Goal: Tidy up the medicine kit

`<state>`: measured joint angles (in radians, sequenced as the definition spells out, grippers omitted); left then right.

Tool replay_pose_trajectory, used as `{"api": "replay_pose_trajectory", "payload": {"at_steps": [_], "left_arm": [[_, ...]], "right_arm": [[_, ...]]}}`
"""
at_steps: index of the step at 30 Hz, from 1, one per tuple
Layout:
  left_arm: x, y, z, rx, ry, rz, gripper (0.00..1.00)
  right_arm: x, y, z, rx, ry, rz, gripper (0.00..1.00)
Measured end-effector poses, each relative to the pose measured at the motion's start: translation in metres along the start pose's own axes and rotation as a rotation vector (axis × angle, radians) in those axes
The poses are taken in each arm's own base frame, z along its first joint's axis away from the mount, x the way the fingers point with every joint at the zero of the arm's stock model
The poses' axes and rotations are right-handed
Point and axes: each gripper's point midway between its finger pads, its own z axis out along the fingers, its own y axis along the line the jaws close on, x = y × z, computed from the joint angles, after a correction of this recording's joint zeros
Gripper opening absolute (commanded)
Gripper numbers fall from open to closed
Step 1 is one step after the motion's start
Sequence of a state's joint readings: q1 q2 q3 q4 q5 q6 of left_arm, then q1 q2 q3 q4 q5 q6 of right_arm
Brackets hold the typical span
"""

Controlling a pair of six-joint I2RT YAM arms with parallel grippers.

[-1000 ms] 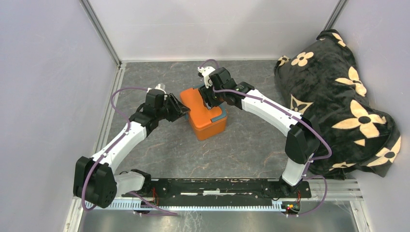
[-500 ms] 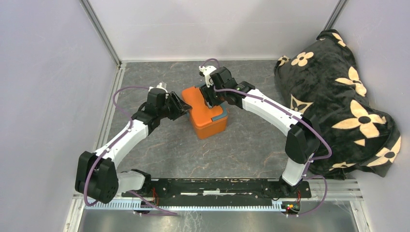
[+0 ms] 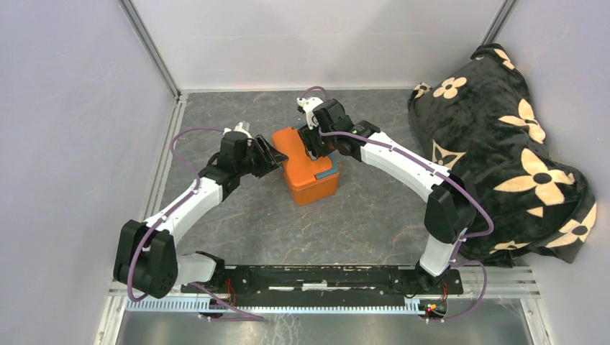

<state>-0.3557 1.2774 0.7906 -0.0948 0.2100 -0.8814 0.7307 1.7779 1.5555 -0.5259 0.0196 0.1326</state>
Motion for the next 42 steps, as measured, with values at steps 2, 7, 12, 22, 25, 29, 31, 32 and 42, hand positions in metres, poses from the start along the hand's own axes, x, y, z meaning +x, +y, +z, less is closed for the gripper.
{"api": "replay_pose_trajectory", "payload": {"at_steps": [2, 7, 12, 22, 25, 29, 31, 32, 42], "left_arm": [[0.0, 0.0, 0.0, 0.0, 0.001, 0.0, 0.59], [0.001, 0.001, 0.001, -0.002, 0.003, 0.0, 0.69], [0.002, 0.005, -0.004, -0.052, 0.004, 0.01, 0.79], [-0.047, -0.018, -0.054, -0.124, -0.173, 0.107, 0.95], [-0.067, -0.026, -0.078, -0.144, -0.264, 0.143, 0.98], [-0.086, -0.02, -0.112, -0.209, -0.384, 0.176, 1.0], [-0.091, -0.013, -0.125, -0.253, -0.426, 0.191, 1.0], [-0.092, -0.009, -0.131, -0.273, -0.441, 0.198, 1.0], [-0.103, 0.031, -0.179, -0.482, -0.577, 0.235, 1.0]], "right_arm": [[0.0, 0.0, 0.0, 0.0, 0.0, 0.0, 0.57], [0.0, 0.0, 0.0, 0.001, 0.0, 0.0, 0.57], [0.001, -0.001, -0.003, 0.005, -0.038, 0.01, 0.57], [-0.03, -0.002, -0.058, 0.026, -0.256, 0.031, 0.59], [-0.039, -0.011, -0.088, 0.066, -0.362, 0.042, 0.61], [-0.039, -0.032, -0.127, 0.167, -0.475, 0.061, 0.64], [-0.033, -0.045, -0.141, 0.232, -0.503, 0.069, 0.65], [-0.027, -0.052, -0.147, 0.273, -0.51, 0.074, 0.65], [0.05, -0.1, -0.166, 0.533, -0.438, 0.088, 0.88]]}}
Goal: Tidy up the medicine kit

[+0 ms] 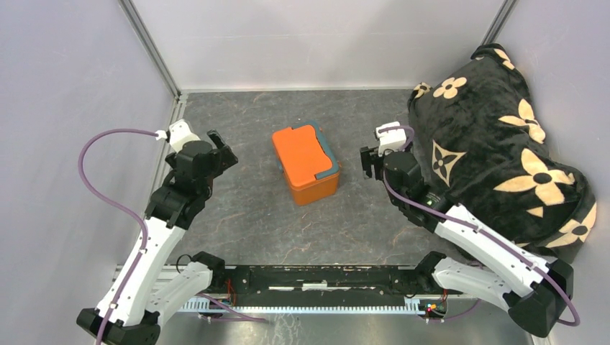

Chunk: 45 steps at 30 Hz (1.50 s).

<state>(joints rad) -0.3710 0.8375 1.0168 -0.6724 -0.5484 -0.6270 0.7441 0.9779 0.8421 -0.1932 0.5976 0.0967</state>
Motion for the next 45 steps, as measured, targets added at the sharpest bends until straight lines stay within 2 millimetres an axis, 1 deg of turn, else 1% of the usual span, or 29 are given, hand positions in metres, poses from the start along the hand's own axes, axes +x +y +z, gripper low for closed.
{"api": "replay_pose_trajectory", "payload": {"at_steps": [1, 2, 6, 10, 14, 17, 22, 25, 27, 32, 34, 40, 45], "left_arm": [[0.0, 0.002, -0.001, -0.004, -0.004, 0.004, 1.0], [0.001, 0.007, -0.001, -0.015, -0.012, 0.013, 1.0], [0.007, 0.021, -0.004, -0.041, -0.031, 0.033, 1.0], [0.011, 0.031, -0.006, -0.056, -0.049, 0.046, 1.0], [0.012, 0.035, -0.006, -0.064, -0.06, 0.043, 1.0], [0.018, 0.039, -0.004, -0.067, -0.058, 0.045, 1.0], [0.026, 0.039, -0.002, -0.051, -0.049, 0.057, 1.0], [0.026, 0.035, -0.002, -0.025, -0.051, 0.06, 1.0], [0.025, 0.033, -0.002, -0.013, -0.055, 0.062, 1.0], [0.022, 0.032, -0.005, 0.002, -0.067, 0.051, 1.0], [0.021, 0.033, -0.006, 0.001, -0.072, 0.048, 1.0], [0.016, 0.036, -0.01, -0.003, -0.094, 0.037, 1.0], [0.013, 0.037, -0.014, 0.006, -0.11, 0.025, 1.0]], "right_arm": [[0.006, -0.003, -0.002, 0.011, 0.01, -0.004, 0.95], [0.012, -0.007, -0.004, 0.023, 0.018, -0.006, 0.98], [0.03, -0.017, -0.009, 0.066, 0.055, -0.002, 0.98], [0.038, -0.022, -0.012, 0.097, 0.076, 0.015, 0.98], [0.044, -0.024, -0.013, 0.112, 0.089, 0.031, 0.98], [0.049, -0.025, -0.013, 0.12, 0.095, 0.041, 0.98], [0.063, -0.025, -0.016, 0.111, 0.096, 0.068, 0.98], [0.064, -0.022, -0.014, 0.055, 0.091, 0.107, 0.98], [0.064, -0.026, -0.011, 0.026, 0.081, 0.15, 0.98], [0.072, -0.064, -0.006, 0.06, 0.085, 0.238, 0.98], [0.07, -0.072, -0.007, 0.068, 0.073, 0.253, 0.98], [0.062, -0.078, -0.015, 0.05, 0.014, 0.269, 0.98], [0.064, -0.077, -0.014, 0.043, 0.001, 0.263, 0.98]]}}
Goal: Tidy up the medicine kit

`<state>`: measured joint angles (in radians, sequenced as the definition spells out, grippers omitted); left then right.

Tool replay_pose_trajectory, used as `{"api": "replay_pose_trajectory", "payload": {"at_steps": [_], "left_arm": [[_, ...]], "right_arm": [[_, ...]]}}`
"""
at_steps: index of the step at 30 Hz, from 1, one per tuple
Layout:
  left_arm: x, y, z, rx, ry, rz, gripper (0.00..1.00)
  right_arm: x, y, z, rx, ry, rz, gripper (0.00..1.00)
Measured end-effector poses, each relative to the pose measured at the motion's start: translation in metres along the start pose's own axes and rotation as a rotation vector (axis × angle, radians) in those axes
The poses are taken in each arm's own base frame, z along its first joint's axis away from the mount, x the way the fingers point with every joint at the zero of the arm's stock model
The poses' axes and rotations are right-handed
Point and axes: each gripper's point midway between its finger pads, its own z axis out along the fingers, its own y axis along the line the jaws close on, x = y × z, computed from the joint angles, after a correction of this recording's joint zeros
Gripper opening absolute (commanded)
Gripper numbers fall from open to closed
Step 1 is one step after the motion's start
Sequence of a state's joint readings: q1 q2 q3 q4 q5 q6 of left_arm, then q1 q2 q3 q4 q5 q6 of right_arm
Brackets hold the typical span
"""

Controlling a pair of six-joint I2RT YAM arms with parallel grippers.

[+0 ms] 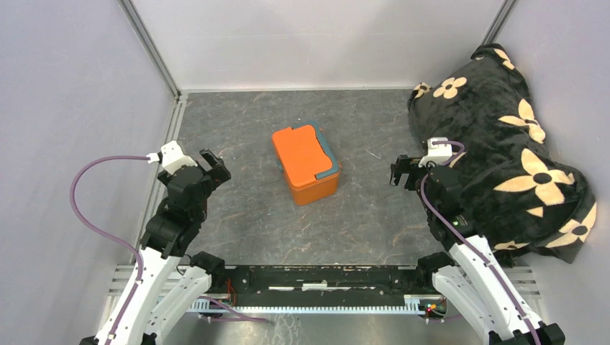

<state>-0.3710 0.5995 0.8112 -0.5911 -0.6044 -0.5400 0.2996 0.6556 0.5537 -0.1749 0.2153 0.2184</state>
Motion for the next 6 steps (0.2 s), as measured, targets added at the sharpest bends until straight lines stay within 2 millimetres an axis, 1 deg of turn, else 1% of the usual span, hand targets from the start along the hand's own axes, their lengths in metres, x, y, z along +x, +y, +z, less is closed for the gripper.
{"api": "replay_pose_trajectory", "payload": {"at_steps": [6], "left_arm": [[-0.0001, -0.0017, -0.0009, 0.016, -0.004, 0.0, 1.0]], "right_arm": [[0.0072, -0.0008, 0.002, 0.0, 0.007, -0.008, 0.98]]}}
